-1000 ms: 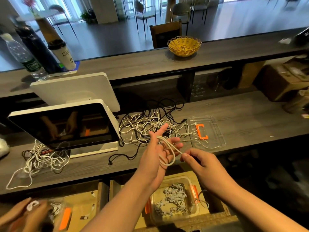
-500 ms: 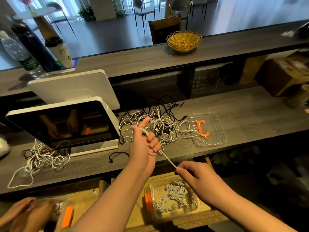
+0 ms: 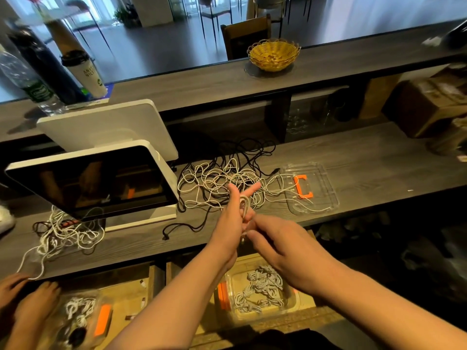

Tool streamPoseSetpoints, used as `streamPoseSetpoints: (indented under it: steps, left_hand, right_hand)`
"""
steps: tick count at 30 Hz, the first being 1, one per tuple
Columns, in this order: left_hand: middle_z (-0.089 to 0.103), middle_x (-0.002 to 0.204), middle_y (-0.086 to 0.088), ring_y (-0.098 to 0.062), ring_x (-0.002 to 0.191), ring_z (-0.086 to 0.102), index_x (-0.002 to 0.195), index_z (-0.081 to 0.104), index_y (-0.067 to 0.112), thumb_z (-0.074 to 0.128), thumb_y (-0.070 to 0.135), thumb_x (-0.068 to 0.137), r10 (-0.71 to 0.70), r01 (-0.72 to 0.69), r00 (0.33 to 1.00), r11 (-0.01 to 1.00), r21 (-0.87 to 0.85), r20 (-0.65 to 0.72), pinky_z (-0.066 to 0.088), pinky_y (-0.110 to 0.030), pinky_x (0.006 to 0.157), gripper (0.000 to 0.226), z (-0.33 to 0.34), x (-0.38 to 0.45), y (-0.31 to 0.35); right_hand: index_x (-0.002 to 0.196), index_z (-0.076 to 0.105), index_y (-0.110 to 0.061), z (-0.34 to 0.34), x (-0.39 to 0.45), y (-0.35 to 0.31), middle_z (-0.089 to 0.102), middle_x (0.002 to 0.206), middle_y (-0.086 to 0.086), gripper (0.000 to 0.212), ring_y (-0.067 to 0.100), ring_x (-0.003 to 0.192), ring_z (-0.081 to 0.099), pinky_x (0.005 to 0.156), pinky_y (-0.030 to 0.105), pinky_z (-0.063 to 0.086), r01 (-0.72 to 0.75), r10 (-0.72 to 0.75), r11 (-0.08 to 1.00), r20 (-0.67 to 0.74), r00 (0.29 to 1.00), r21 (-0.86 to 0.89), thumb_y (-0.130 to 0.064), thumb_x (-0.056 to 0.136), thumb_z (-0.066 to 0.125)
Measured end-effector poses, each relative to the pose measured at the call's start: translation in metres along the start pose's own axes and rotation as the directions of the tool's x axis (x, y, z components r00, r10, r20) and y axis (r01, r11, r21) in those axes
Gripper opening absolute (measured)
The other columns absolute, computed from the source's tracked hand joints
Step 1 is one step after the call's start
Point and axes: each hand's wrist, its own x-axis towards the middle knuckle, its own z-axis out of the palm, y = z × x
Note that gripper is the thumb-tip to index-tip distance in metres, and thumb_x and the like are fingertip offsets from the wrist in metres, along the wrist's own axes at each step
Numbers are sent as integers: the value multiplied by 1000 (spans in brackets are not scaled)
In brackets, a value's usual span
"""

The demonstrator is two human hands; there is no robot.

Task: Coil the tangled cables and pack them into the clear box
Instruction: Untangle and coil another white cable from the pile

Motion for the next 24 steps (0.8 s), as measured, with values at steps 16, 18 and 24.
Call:
streamPoseSetpoints:
  steps: [16,18,24]
  left_hand:
    - [56,73,9,-7,62,45,102,53,23,53,84,74,-320,191,795,938,289,515,42,-17,57,67,-3,-32,12]
    - [60,83,8,-4,66,52,99,53,23,59,65,88,-351,48,788,854,517,505,47,-21,68,44,-4,-31,13]
    - [56,65,11,-3,54,42,87,49,17,39,43,105,-311,105,853,889,446,419,36,-18,55,32,-1,-35,13]
  right_hand:
    - [101,58,-18,-30,7,11,64,86,-5,26,20,83,62,73,39,52,-146,108,974,-216,970,-171,-43,92,59]
    - [103,60,-18,-29,7,14,66,89,-4,26,19,85,62,74,41,51,-137,104,978,-199,974,-159,-42,97,54]
    - [96,60,-22,-26,1,23,60,84,-12,21,9,79,56,69,30,47,-129,96,984,-239,966,-126,-43,96,54]
